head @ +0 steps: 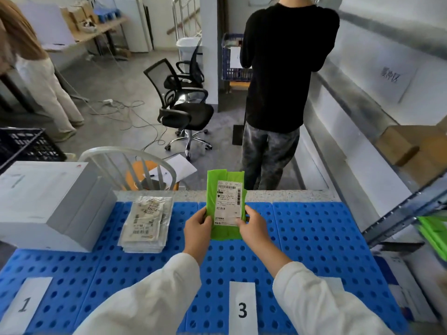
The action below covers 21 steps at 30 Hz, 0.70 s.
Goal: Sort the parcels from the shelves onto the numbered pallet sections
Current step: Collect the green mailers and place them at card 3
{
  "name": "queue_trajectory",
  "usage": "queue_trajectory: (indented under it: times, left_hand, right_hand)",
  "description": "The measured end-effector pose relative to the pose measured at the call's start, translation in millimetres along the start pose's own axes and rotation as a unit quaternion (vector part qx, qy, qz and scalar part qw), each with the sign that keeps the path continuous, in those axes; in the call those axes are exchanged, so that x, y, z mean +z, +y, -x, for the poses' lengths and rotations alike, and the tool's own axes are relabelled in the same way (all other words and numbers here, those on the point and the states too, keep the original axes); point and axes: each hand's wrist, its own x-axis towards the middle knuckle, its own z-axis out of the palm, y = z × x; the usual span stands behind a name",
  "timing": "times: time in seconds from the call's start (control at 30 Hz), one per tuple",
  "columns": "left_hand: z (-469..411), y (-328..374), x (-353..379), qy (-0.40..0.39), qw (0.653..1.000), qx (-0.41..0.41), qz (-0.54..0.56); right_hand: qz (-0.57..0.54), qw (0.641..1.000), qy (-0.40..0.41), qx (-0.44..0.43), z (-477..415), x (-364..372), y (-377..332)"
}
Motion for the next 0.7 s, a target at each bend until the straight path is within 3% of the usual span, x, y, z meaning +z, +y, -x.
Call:
queue_trajectory:
  times: [0.47,0.7]
  left_hand:
    - [-29,-63,-10,0.014,0.994,-0.090,-0.055]
    - [-45,-87,-5,0.005,0.989,-0.110,-0.102]
  right_hand:
    - [-0.009,0.995,-0.084,0.054,-32,61,46]
    - [0.056,0.990,-0.115,0.051,-43,76,67]
